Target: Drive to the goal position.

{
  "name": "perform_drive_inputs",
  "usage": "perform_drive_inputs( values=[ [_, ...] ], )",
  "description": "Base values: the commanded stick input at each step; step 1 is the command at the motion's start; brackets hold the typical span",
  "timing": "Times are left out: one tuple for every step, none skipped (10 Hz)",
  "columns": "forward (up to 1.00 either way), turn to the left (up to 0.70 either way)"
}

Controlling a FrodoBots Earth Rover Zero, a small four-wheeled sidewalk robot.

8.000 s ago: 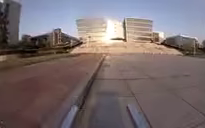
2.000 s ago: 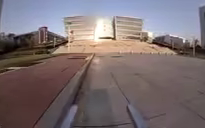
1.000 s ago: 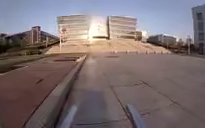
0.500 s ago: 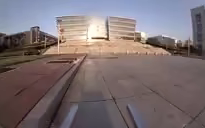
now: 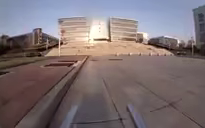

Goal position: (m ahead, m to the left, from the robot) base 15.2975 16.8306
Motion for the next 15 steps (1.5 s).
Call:
perform_drive_inputs(
  values=[
    [0.70, 0.00],
    [0.70, 0.00],
    [0.70, 0.00],
    [0.70, 0.00],
    [0.70, 0.00],
    [0.70, 0.00],
    [0.70, 0.00],
    [0.70, 0.00],
    [0.70, 0.00],
    [0.70, 0.00],
    [0.70, 0.00],
    [0.70, 0.00],
    [0.70, 0.00],
    [0.70, 0.00],
    [0.70, 0.00]
  ],
)
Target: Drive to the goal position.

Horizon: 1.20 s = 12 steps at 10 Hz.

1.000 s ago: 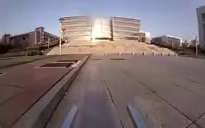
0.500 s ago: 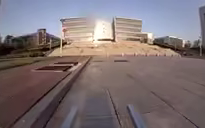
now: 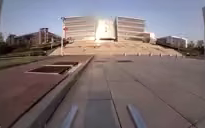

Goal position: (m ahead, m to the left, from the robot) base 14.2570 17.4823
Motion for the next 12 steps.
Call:
perform_drive_inputs(
  values=[
    [0.70, 0.00],
    [0.70, -0.03],
    [0.70, -0.10],
    [0.70, -0.14],
    [0.70, -0.14],
    [0.70, -0.14],
    [0.70, -0.14],
    [0.70, -0.14],
    [0.70, -0.14],
    [0.70, -0.14],
    [0.70, -0.14],
    [0.70, -0.14]
  ],
)
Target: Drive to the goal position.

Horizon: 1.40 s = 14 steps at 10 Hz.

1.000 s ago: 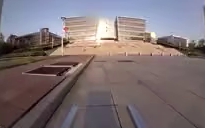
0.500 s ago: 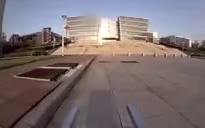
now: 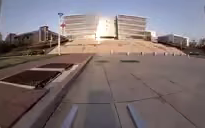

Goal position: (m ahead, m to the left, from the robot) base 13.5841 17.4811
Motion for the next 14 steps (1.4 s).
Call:
perform_drive_inputs(
  values=[
    [0.70, -0.14],
    [0.70, -0.14],
    [0.70, -0.14],
    [0.70, -0.14],
    [0.70, -0.14],
    [0.70, -0.14],
    [0.70, 0.00],
    [0.70, 0.00],
    [0.70, 0.00],
    [0.70, 0.00],
    [0.70, 0.00],
    [0.70, 0.00],
    [0.70, 0.00],
    [0.70, 0.00]
  ],
)
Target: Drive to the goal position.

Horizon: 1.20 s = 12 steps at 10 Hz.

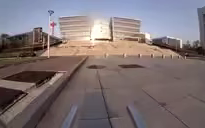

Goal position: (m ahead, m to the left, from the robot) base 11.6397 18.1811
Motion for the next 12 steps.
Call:
perform_drive_inputs(
  values=[
    [0.70, 0.00],
    [0.70, 0.00],
    [0.70, 0.00],
    [0.70, 0.00],
    [0.70, 0.00],
    [0.70, 0.00],
    [0.70, 0.00],
    [0.70, 0.00],
    [0.70, 0.00],
    [0.70, 0.00],
    [0.70, 0.00],
    [0.70, 0.00]
  ],
)
